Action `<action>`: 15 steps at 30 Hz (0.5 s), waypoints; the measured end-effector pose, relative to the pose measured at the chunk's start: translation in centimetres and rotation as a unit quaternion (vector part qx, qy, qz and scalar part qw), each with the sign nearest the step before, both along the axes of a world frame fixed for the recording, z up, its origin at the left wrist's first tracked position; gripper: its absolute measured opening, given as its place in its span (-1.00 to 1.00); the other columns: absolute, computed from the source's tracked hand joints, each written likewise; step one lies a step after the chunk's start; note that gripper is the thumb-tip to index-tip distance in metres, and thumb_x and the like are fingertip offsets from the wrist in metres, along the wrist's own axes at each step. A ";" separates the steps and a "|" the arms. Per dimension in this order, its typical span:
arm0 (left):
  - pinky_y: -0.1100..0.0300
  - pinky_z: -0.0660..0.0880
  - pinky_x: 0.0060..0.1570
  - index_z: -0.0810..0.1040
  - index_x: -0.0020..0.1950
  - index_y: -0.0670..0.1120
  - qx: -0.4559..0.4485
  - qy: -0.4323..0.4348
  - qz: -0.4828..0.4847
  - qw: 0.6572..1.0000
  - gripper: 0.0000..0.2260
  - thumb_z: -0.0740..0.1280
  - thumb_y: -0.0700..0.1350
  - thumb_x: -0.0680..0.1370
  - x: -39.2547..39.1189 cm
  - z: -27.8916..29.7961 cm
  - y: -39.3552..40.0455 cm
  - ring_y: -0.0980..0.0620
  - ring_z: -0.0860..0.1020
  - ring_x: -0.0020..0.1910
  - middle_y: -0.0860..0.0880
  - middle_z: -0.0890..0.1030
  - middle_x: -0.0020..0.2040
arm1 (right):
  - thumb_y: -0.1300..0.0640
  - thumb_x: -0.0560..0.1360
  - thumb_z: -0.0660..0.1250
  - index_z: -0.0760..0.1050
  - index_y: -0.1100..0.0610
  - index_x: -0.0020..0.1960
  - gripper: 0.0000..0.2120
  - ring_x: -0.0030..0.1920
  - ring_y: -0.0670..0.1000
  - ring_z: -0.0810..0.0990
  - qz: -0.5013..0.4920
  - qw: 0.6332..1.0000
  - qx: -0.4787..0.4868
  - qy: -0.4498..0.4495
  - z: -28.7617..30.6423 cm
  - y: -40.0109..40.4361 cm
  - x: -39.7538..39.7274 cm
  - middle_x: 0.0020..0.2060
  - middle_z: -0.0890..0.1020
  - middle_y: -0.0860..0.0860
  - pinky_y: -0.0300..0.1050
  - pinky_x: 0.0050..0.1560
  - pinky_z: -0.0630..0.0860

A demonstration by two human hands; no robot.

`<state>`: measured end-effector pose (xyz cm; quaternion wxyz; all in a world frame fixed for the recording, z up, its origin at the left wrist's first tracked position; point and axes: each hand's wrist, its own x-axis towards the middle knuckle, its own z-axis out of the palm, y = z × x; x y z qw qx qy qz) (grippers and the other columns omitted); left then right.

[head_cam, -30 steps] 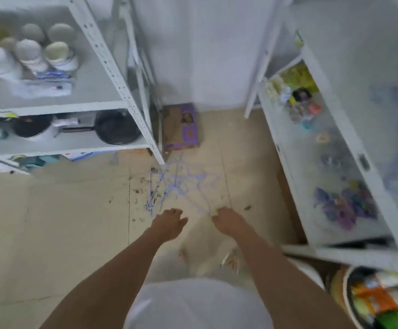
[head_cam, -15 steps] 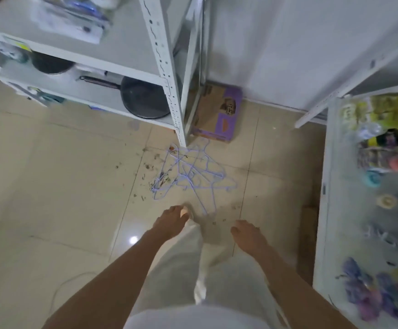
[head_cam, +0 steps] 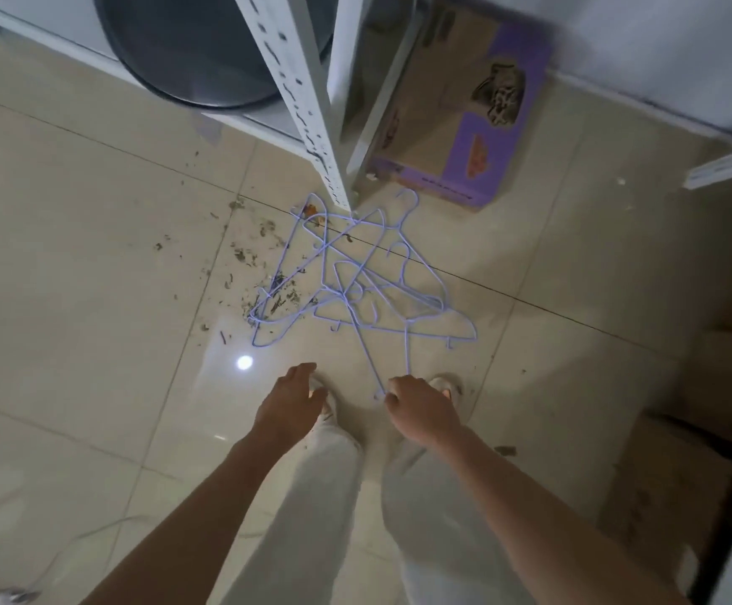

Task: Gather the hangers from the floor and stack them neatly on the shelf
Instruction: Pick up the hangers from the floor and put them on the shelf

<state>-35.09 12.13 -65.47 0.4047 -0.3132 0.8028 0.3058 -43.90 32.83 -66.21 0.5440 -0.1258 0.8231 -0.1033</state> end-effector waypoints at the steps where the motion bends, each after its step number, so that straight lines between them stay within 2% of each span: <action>1: -0.04 0.43 0.36 0.34 0.55 -0.03 -0.003 0.006 -0.006 1.000 -0.54 0.27 -0.01 0.65 -0.5 -2.5 -0.1 -0.11 0.46 0.41 -0.07 0.47 0.48 | 0.06 0.64 0.08 0.50 0.17 0.12 -0.72 0.21 0.19 0.57 -0.007 1.000 0.003 0.002 -2.7 0.1 -0.7 0.14 0.60 0.15 0.00 -0.04 0.40; 3: -0.05 0.44 0.34 0.34 0.55 -0.05 -0.015 0.015 -0.016 1.000 -0.54 0.27 -0.02 0.65 -1.5 -7.6 -0.6 -0.12 0.46 0.41 -0.09 0.48 0.47 | 0.06 0.65 0.09 0.51 0.17 0.21 -0.69 0.25 0.18 0.56 -0.032 0.999 0.012 0.013 -7.8 0.2 -2.5 0.20 0.60 0.16 0.03 0.11 0.47; 5: -0.08 0.47 0.31 0.34 0.55 -0.05 -0.032 0.013 -0.019 0.999 -0.53 0.28 -0.02 0.65 -2.6 -12.3 -1.2 -0.14 0.48 0.39 -0.11 0.50 0.44 | 0.07 0.65 0.10 0.50 0.16 0.27 -0.68 0.27 0.19 0.55 -0.052 0.998 0.017 0.031 -12.5 0.4 -4.0 0.21 0.59 0.18 0.03 0.16 0.48; 10: -0.11 0.45 0.29 0.36 0.54 -0.08 -0.075 0.028 -0.073 0.994 -0.53 0.30 -0.06 0.63 -6.2 -21.4 -2.5 -0.20 0.46 0.40 -0.15 0.48 0.44 | 0.15 0.63 0.14 0.48 0.13 0.32 -0.70 0.26 0.16 0.56 -0.074 0.991 -0.004 0.110 -21.4 0.2 -6.7 0.20 0.60 0.12 0.03 0.10 0.51; 15: -0.13 0.47 0.23 0.38 0.49 -0.10 -0.120 0.046 -0.123 0.984 -0.54 0.33 -0.09 0.59 -9.0 -27.1 -3.8 -0.22 0.49 0.30 -0.16 0.50 0.33 | 0.18 0.58 0.19 0.46 0.11 0.28 -0.71 0.23 0.12 0.52 -0.081 0.978 -0.032 0.188 -27.0 -1.3 -7.3 0.14 0.56 0.07 0.02 -0.05 0.52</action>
